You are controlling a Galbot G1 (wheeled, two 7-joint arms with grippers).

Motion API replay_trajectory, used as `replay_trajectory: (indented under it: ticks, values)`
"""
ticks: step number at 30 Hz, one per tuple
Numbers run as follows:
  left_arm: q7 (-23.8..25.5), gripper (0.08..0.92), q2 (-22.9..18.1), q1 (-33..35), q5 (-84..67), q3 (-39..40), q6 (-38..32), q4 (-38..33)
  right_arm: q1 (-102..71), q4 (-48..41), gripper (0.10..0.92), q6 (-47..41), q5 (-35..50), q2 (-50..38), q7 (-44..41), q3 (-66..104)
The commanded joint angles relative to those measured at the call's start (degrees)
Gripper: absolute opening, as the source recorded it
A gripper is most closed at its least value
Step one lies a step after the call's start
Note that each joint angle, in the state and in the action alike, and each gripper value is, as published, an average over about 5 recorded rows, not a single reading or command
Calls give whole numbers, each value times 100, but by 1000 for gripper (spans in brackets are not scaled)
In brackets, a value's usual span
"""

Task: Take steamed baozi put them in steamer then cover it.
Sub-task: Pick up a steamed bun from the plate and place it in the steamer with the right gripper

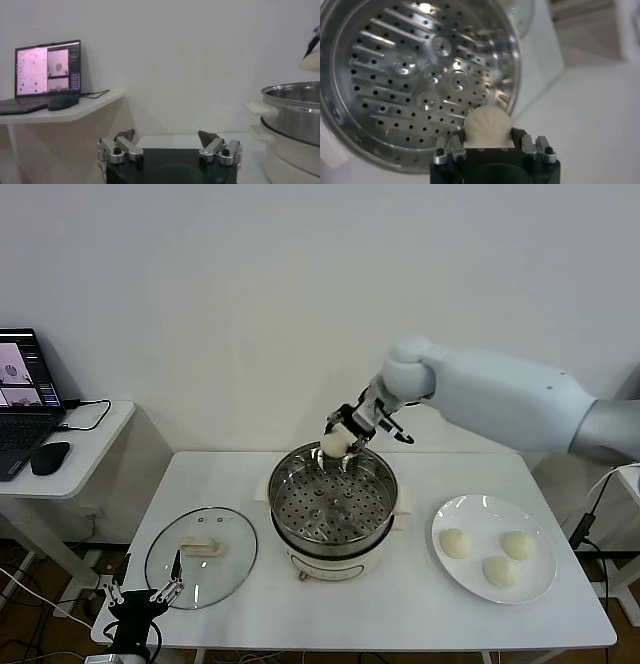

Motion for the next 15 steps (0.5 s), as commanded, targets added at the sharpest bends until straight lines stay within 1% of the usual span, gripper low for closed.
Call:
replay_trajectory:
  ticks: [1,15]
  values:
    - [-5,823,-37,-11,7,8,14,-36,-347,-521,585,931,-1157,515,167,-169]
    - [-12,823,-36,6,-1,-21,13,-93,-789,-914,596,1294,-1798,580,454,-34]
